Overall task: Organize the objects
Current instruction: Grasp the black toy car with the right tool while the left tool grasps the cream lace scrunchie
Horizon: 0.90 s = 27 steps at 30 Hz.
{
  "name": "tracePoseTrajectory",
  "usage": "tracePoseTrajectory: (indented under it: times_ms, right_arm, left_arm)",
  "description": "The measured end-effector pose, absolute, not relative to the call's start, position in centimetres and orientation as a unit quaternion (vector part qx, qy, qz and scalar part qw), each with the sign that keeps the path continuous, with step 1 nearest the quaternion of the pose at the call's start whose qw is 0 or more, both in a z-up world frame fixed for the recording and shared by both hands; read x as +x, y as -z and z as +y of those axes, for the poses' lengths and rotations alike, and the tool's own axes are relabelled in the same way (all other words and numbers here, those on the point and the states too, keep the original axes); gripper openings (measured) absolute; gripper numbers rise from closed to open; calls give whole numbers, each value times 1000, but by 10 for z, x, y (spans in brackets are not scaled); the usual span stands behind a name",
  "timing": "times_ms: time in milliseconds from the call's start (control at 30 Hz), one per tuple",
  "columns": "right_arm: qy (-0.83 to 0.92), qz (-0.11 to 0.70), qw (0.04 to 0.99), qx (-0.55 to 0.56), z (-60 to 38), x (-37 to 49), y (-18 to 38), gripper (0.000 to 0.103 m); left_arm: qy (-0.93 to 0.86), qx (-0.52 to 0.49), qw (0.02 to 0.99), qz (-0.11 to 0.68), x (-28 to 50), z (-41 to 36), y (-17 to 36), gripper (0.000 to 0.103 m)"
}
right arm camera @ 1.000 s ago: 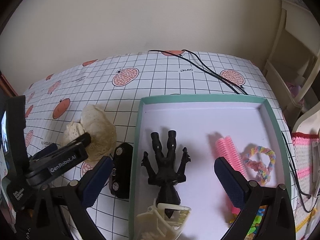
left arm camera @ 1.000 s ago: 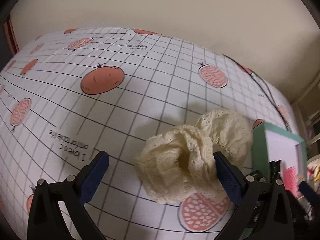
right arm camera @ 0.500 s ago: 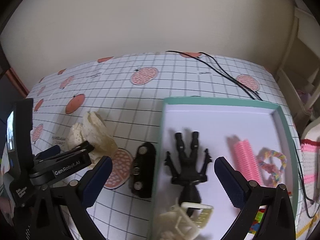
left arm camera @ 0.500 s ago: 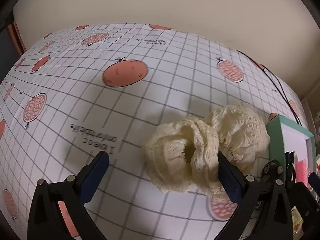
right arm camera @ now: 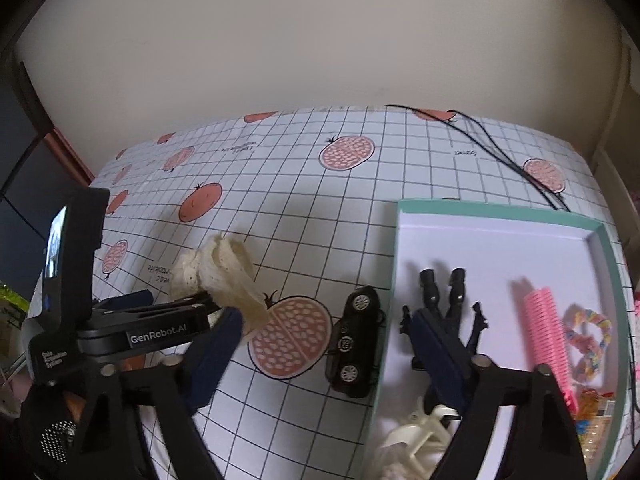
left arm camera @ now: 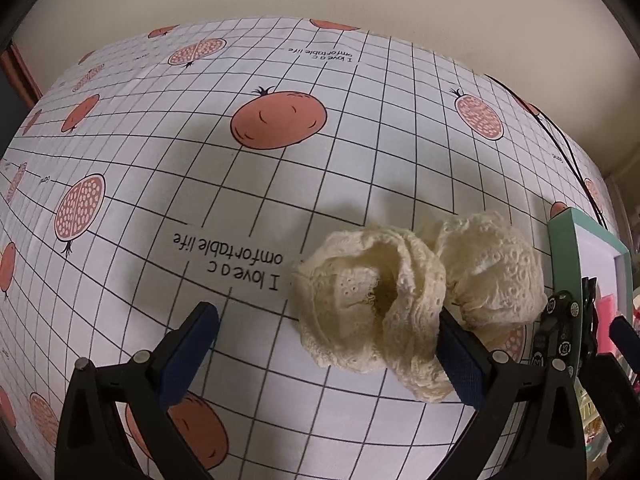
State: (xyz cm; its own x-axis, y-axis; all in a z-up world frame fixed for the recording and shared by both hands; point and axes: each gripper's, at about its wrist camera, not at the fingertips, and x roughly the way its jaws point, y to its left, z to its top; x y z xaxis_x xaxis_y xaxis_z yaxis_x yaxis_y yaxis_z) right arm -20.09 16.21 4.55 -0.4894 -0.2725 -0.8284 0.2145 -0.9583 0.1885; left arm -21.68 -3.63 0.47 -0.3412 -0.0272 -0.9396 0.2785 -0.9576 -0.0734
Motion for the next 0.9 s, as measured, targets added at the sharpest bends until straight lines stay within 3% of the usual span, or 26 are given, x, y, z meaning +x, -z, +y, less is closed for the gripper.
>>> tracePoseTrajectory:
  times_ms: [300, 900]
  right_arm:
    - [857, -14, 144, 495, 151, -203, -37, 59]
    - [859, 32, 111, 499, 143, -205, -33, 49]
  left_arm:
    - [810, 569, 91, 107, -217, -41, -5, 102]
    - [814, 565, 90, 101, -223, -45, -7, 102]
